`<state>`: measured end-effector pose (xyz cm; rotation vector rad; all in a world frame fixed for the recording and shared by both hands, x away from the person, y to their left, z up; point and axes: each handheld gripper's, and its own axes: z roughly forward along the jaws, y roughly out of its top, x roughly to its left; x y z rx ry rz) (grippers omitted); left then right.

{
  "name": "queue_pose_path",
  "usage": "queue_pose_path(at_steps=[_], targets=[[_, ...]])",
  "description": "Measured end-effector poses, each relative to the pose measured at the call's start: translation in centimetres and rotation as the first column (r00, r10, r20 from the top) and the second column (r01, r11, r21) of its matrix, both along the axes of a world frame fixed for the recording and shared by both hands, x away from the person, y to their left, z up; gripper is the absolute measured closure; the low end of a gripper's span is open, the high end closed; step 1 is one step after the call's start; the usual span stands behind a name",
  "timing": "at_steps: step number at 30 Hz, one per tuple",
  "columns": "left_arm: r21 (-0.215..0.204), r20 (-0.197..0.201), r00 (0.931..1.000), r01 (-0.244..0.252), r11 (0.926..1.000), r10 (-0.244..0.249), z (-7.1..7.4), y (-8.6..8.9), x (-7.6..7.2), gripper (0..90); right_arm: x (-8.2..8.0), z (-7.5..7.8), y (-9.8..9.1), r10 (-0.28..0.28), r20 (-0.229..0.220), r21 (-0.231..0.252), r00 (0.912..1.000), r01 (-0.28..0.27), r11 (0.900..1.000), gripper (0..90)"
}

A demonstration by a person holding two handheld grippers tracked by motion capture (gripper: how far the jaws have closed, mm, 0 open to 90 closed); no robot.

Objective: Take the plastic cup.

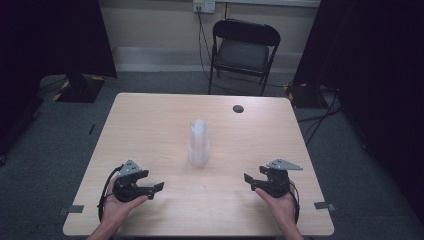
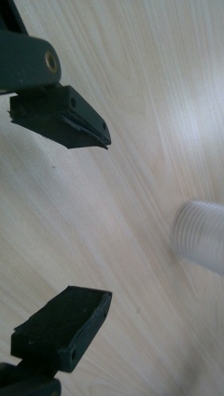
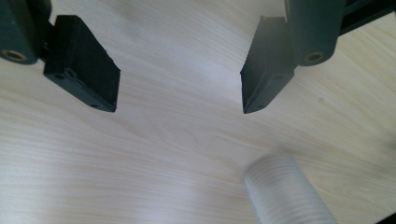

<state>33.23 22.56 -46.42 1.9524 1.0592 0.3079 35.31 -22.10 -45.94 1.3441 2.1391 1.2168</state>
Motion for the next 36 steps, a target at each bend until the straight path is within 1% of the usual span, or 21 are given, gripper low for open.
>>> queue_pose_path(at_steps=[3,5,8,10,12,13,14,17,19,21,25,26,29,33,36], targets=[[0.004,0.000,1.0000,0.006,1.0000,-0.006,0.0,-0.1,0.0,20.9,-0.1,0.7,0.5,0.014,0.024,0.023,0.9996,-0.015,0.9996,27.8],[0.002,-0.001,1.0000,0.008,1.0000,-0.008,0.1,-0.1,0.1,21.0,0.0,1.1,0.7,0.021,0.023,0.047,0.9995,-0.022,0.9986,27.8],[0.004,0.002,1.0000,0.005,1.0000,-0.005,0.0,-0.1,0.1,21.1,0.3,1.4,1.1,0.045,0.023,0.044,0.9987,-0.046,0.9980,28.1],[0.003,-0.001,1.0000,0.005,1.0000,-0.005,0.0,-0.1,0.1,21.7,0.3,1.5,1.3,0.051,0.021,0.034,0.9985,-0.052,0.9981,28.1],[0.007,0.002,1.0000,0.001,1.0000,-0.001,0.0,-0.1,0.1,21.7,0.6,1.8,1.8,0.073,0.019,0.013,0.9971,-0.074,0.9972,28.1],[0.005,0.000,1.0000,-0.002,1.0000,0.002,0.0,-0.1,0.1,21.7,0.8,2.1,2.2,0.088,0.025,0.014,0.9958,-0.089,0.9959,29.5],[0.007,-0.001,1.0000,-0.001,1.0000,0.001,0.0,0.0,0.1,21.6,0.9,2.4,2.4,0.101,0.035,0.026,0.9943,-0.102,0.9945,31.6],[0.005,0.000,1.0000,0.000,1.0000,0.000,0.0,0.0,0.1,21.7,1.2,3.1,3.1,0.113,0.062,0.037,0.9917,-0.115,0.9926,32.3],[0.008,-0.001,1.0000,0.002,1.0000,-0.002,0.0,0.0,0.1,21.8,1.5,3.5,3.6,0.128,0.087,0.040,0.9879,-0.132,0.9904,36.2],[0.002,0.001,1.0000,-0.001,1.0000,0.001,0.0,0.0,0.1,21.9,1.7,3.8,4.1,0.143,0.105,0.044,0.9842,-0.148,0.9880,36.7],[0.002,-0.001,1.0000,-0.005,1.0000,0.005,0.0,0.1,0.1,22.1,2.1,4.2,4.8,0.162,0.107,0.044,0.9810,-0.167,0.9849,36.7],[-0.001,-0.004,1.0000,-0.007,1.0000,0.007,-0.1,0.0,0.1,22.1,2.3,4.3,5.4,0.176,0.120,0.039,0.9770,-0.182,0.9825,36.7],[0.002,0.001,1.0000,-0.004,1.0000,0.004,0.0,0.0,0.1,22.2,2.4,4.5,6.1,0.192,0.130,0.047,0.9726,-0.200,0.9787,36.7],[0.004,-0.001,1.0000,0.001,1.0000,-0.001,0.0,0.0,0.0,22.3,2.6,4.7,6.9,0.221,0.138,0.039,0.9655,-0.228,0.9729,35.9],[0.002,0.000,1.0000,0.001,1.0000,-0.001,0.0,0.0,0.1,22.5,2.9,4.9,7.3,0.221,0.142,0.057,0.9649,-0.231,0.9713,35.6]])
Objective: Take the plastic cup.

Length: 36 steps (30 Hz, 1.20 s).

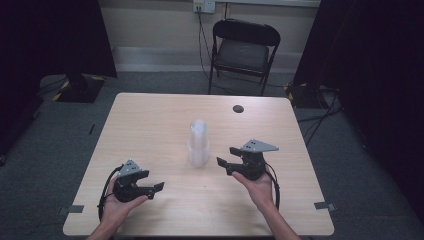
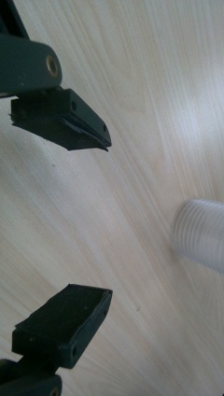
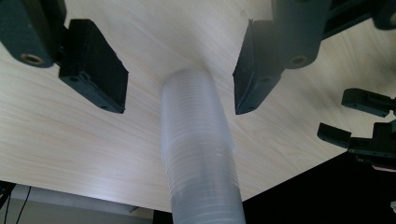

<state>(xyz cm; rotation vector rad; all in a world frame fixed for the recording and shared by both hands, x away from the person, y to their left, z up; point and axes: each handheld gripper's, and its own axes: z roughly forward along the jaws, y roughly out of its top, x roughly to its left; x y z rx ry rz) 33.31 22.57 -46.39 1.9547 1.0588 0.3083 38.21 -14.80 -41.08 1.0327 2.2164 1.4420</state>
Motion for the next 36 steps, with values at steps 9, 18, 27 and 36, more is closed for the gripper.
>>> queue_pose_path(at_steps=[9,18,27,36], targets=[[-0.014,-0.008,0.9999,0.006,0.9999,-0.006,-0.1,0.0,0.1,23.4,1.5,0.9,1.4,0.035,0.008,0.014,0.9994,-0.035,0.9993,35.7],[-0.020,-0.010,0.9999,0.008,0.9998,-0.008,-0.1,0.1,0.1,24.2,3.1,1.6,3.3,0.039,0.012,0.000,0.9992,-0.039,0.9993,26.5],[-0.028,0.003,0.9998,0.019,0.9994,-0.019,0.0,0.1,0.1,24.1,5.0,2.1,5.8,0.058,0.033,-0.012,0.9978,-0.057,0.9983,22.6],[-0.019,-0.002,0.9999,0.012,0.9997,-0.012,0.0,0.1,0.1,24.2,6.2,1.6,7.6,0.050,0.045,-0.005,0.9978,-0.049,0.9988,17.6]])
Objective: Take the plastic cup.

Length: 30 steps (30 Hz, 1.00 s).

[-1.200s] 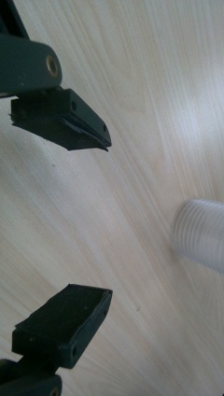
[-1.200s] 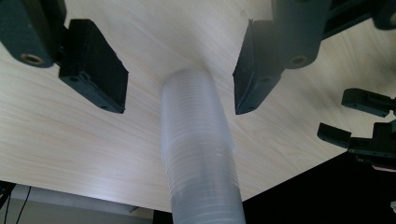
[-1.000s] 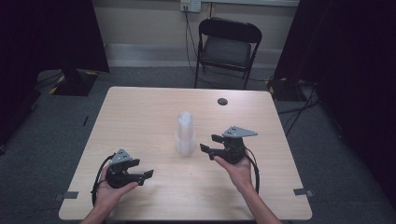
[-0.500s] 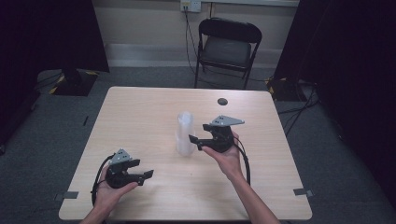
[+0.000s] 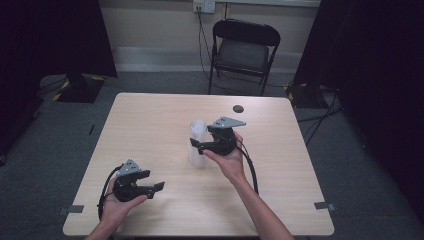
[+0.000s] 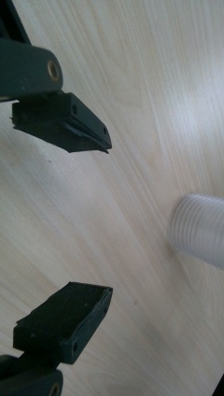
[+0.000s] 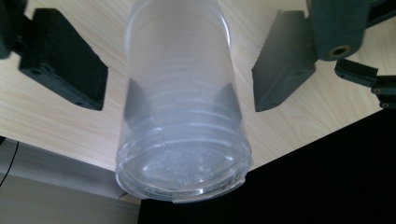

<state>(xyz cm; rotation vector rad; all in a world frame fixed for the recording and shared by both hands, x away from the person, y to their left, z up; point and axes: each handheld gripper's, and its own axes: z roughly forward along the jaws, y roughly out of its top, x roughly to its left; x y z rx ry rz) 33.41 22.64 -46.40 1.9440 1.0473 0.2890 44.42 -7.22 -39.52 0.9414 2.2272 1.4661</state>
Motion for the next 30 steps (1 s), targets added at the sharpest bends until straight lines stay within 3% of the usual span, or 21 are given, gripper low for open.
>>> queue_pose_path(at_steps=[7,9,11,17,28,30], targets=[[-0.001,0.000,0.9997,-0.025,0.9997,0.025,0.0,0.3,0.1,24.2,0.9,-0.8,1.0,-0.007,-0.005,-0.004,1.0000,0.007,1.0000,17.6],[-0.010,0.001,0.9997,-0.023,0.9997,0.023,0.0,0.3,0.1,24.2,1.0,-1.2,1.3,-0.014,0.018,-0.045,0.9997,0.015,0.9989,17.7],[-0.001,0.003,0.9998,-0.020,0.9998,0.020,0.0,0.3,0.0,24.1,1.1,-1.6,1.5,0.007,-0.005,-0.033,1.0000,-0.007,0.9994,18.5],[0.001,0.001,0.9999,-0.013,0.9999,0.013,0.0,0.2,0.1,24.1,1.5,-2.0,1.7,0.003,-0.002,-0.017,1.0000,-0.003,0.9998,22.6],[-0.004,0.005,1.0000,0.006,1.0000,-0.006,-0.1,0.0,0.1,23.4,1.9,-2.5,1.9,-0.007,-0.030,-0.023,0.9995,0.006,0.9997,23.1],[-0.001,0.002,1.0000,0.006,1.0000,-0.006,-0.1,0.0,0.1,23.4,1.9,-2.8,2.0,-0.005,-0.035,-0.037,0.9994,0.004,0.9993,26.8]])
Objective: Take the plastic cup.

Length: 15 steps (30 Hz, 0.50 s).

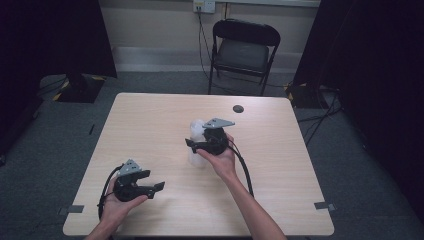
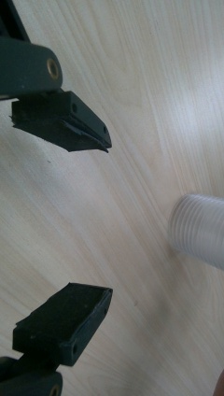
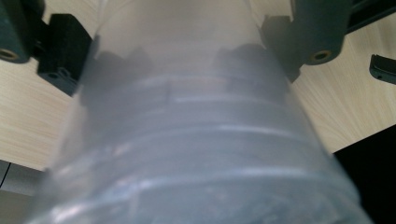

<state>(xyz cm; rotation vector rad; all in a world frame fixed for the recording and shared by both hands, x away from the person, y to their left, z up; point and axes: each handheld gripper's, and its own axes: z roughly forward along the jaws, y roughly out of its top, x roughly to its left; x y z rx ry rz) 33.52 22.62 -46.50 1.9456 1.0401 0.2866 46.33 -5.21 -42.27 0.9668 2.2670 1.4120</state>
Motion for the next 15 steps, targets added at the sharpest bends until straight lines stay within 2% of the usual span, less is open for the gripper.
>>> queue_pose_path(at_steps=[6,15], targets=[[-0.002,-0.003,1.0000,-0.003,1.0000,0.003,0.0,0.0,0.0,23.5,-0.2,0.2,0.1,-0.003,0.014,0.001,0.9999,0.003,1.0000,29.3],[0.002,-0.005,1.0000,-0.005,1.0000,0.005,0.0,0.0,0.1,23.5,-0.1,1.1,-0.3,-0.001,0.021,0.030,0.9998,0.000,0.9996,29.7]])
